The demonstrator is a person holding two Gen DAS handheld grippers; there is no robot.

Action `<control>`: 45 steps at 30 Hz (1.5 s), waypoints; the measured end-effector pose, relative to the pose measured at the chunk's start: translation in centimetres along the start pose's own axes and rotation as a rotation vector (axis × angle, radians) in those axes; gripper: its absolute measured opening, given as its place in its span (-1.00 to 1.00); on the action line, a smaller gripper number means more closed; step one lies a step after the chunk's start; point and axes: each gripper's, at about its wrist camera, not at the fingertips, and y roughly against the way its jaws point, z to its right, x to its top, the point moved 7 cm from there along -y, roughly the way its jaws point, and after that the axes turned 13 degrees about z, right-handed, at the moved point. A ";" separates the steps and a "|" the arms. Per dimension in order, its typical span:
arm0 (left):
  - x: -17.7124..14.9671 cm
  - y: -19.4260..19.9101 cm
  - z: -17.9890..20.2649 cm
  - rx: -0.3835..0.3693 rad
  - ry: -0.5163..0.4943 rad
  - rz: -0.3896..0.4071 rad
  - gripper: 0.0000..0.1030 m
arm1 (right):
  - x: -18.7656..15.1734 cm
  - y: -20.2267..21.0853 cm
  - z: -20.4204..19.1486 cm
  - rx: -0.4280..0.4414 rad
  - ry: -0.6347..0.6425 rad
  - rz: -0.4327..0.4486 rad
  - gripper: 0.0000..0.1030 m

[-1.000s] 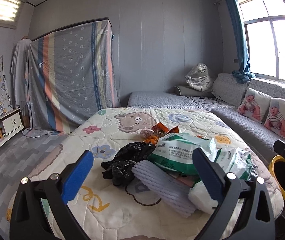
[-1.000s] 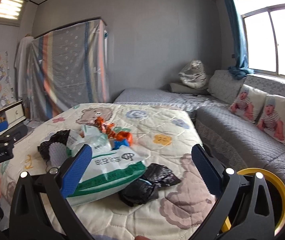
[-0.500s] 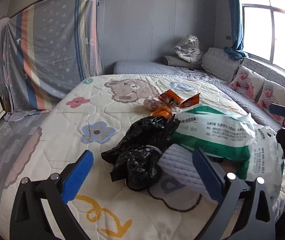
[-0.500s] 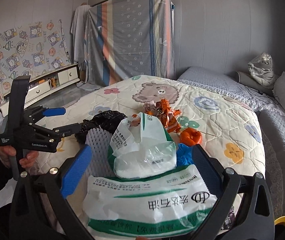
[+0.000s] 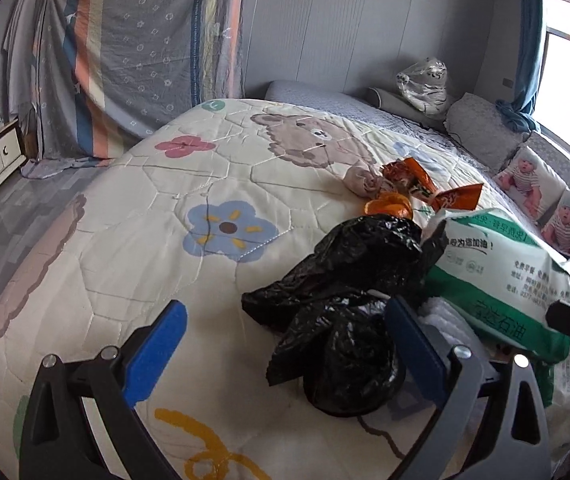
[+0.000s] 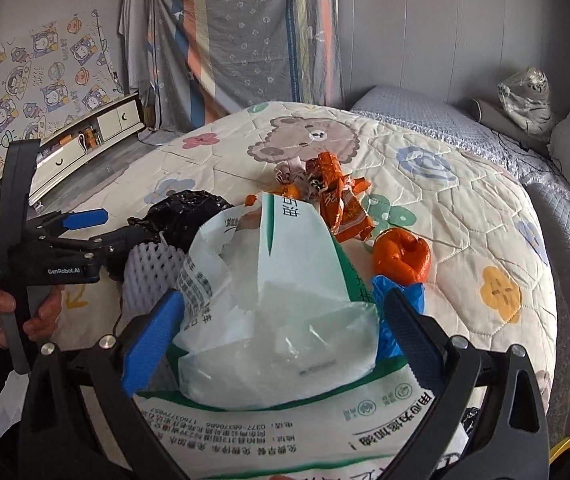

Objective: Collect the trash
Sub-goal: 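Grasp the white-green plastic bag with the right tool while the left grasps the black bag, then lift both bags and carry them over the yellow-rimmed bin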

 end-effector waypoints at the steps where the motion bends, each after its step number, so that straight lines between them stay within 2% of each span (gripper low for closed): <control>1: 0.1 -0.4 -0.1 -0.003 0.008 -0.004 0.86 | 0.0 -0.4 0.1 0.005 -0.011 -0.011 0.85; 4: 0.4 -2.0 0.0 0.010 -0.006 -0.029 0.86 | 0.3 -1.5 0.3 0.030 -0.042 -0.025 0.85; 10: 0.5 -5.0 0.9 -0.017 -0.005 -0.091 0.82 | -0.2 -3.5 -0.4 0.055 -0.052 -0.072 0.80; 14: 0.4 -6.6 0.3 -0.017 0.044 -0.132 0.61 | -0.8 -4.4 0.3 0.044 -0.076 -0.107 0.33; 17: 0.5 -7.0 0.5 -0.014 0.029 -0.133 0.33 | -1.0 -4.5 0.7 0.045 -0.091 -0.115 0.14; 18: 0.5 -7.0 0.7 -0.020 0.023 -0.132 0.09 | -0.9 -4.4 0.7 0.049 -0.090 -0.111 0.09; 19: 0.6 -7.0 0.8 -0.025 0.023 -0.132 -0.04 | -0.8 -4.2 0.6 0.048 -0.085 -0.103 -0.02; 20: 0.6 -7.0 0.9 -0.026 0.025 -0.132 -0.12 | -0.8 -4.2 0.5 0.043 -0.078 -0.098 -0.40; 22: 0.6 -7.1 0.8 -0.035 0.042 -0.138 -0.47 | -0.6 -4.1 0.6 0.035 -0.071 -0.089 -0.43; 24: 0.6 -7.1 0.7 -0.044 0.068 -0.140 -0.66 | -0.5 -4.1 0.6 0.040 -0.077 -0.082 -0.47; 27: 1.0 -6.7 0.4 -0.036 0.084 -0.119 -0.81 | -0.2 -3.8 0.7 0.035 -0.087 -0.063 -0.54; 34: 3.0 -5.0 -0.1 -0.014 0.087 -0.049 -0.86 | 2.0 -1.9 1.2 0.004 -0.081 0.031 -0.67; 45: 4.6 -2.9 0.3 -0.005 0.088 0.023 -0.88 | 3.9 1.0 2.1 -0.027 -0.072 0.114 -0.69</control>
